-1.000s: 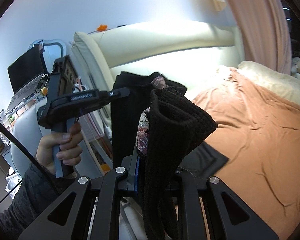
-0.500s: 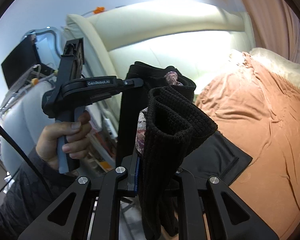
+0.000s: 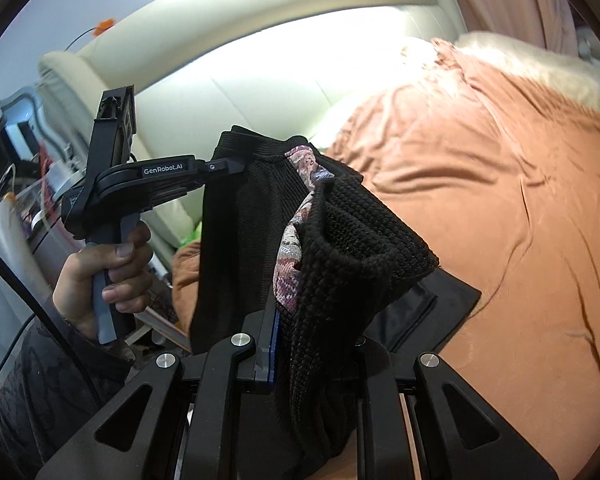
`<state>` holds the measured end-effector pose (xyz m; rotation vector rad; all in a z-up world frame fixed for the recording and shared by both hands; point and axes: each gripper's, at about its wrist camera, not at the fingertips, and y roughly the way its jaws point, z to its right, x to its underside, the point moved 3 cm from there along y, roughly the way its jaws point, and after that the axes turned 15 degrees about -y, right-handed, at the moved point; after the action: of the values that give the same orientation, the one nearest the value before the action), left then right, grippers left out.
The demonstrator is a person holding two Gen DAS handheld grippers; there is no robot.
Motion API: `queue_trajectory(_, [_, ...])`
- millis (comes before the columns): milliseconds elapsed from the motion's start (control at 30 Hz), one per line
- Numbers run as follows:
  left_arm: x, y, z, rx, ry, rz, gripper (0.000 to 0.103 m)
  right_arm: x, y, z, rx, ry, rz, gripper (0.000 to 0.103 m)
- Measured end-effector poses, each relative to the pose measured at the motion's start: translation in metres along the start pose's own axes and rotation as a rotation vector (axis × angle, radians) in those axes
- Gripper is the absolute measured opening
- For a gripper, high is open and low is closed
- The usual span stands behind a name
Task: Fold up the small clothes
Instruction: 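Lower the bundle onto the sheet and open both tools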
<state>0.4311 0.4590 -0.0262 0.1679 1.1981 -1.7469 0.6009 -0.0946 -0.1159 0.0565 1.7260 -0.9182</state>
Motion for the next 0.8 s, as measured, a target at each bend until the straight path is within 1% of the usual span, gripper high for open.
queue_trajectory(100, [0.001, 0.027, -0.004, -0.058, 0.011, -0.003, 0.007, 0.01, 0.005, 0.029, 0.029, 0.026, -0.017, 0.016])
queue_trajectory(133, [0.005, 0.039, -0.007, -0.121, 0.029, 0.007, 0.01, 0.016, 0.01, 0.045, 0.064, 0.034, -0.049, 0.019])
queue_trajectory(167, [0.008, 0.048, -0.01, -0.166, 0.039, 0.001, 0.025, 0.021, 0.016, 0.054, 0.086, 0.044, -0.083, 0.033])
queue_trajectory(200, [0.012, 0.057, -0.016, -0.208, 0.04, -0.009, 0.052, 0.03, 0.024, 0.069, 0.105, 0.064, -0.127, 0.052])
queue_trajectory(233, [0.017, 0.064, -0.022, -0.237, 0.032, -0.017, 0.062, 0.04, 0.03, 0.086, 0.114, 0.092, -0.161, 0.058])
queue_trajectory(267, [0.023, 0.067, -0.029, -0.236, 0.018, -0.011, 0.068, 0.049, 0.034, 0.099, 0.119, 0.116, -0.18, 0.06])
queue_trajectory(333, [0.032, 0.069, -0.041, -0.224, -0.003, -0.021, 0.068, 0.065, 0.035, 0.123, 0.126, 0.148, -0.208, 0.06])
queue_trajectory(367, [0.036, 0.071, -0.043, -0.227, -0.007, -0.033, 0.068, 0.067, 0.04, 0.12, 0.123, 0.153, -0.211, 0.062])
queue_trajectory(400, [0.039, 0.073, -0.046, -0.231, -0.005, -0.046, 0.069, 0.073, 0.037, 0.127, 0.119, 0.165, -0.213, 0.063])
queue_trajectory(500, [0.052, 0.072, -0.051, -0.241, 0.008, -0.072, 0.068, 0.085, 0.032, 0.136, 0.096, 0.212, -0.227, 0.063])
queue_trajectory(533, [0.056, 0.07, -0.051, -0.238, 0.008, -0.078, 0.068, 0.085, 0.033, 0.131, 0.086, 0.221, -0.229, 0.063])
queue_trajectory(600, [0.061, 0.067, -0.046, -0.225, 0.01, -0.083, 0.068, 0.068, 0.061, 0.104, 0.08, 0.224, -0.232, 0.063])
queue_trajectory(633, [0.065, 0.063, -0.044, -0.216, 0.013, -0.084, 0.068, 0.07, 0.053, 0.108, 0.08, 0.226, -0.23, 0.063])
queue_trajectory(733, [0.077, 0.049, -0.032, -0.204, 0.036, -0.082, 0.068, 0.068, 0.047, 0.095, 0.069, 0.214, -0.23, 0.063])
queue_trajectory(767, [0.079, 0.046, -0.03, -0.206, 0.037, -0.079, 0.069, 0.064, 0.063, 0.079, 0.074, 0.204, -0.226, 0.063])
queue_trajectory(800, [0.084, 0.04, -0.026, -0.206, 0.038, -0.077, 0.069, 0.063, 0.059, 0.077, 0.084, 0.193, -0.219, 0.063])
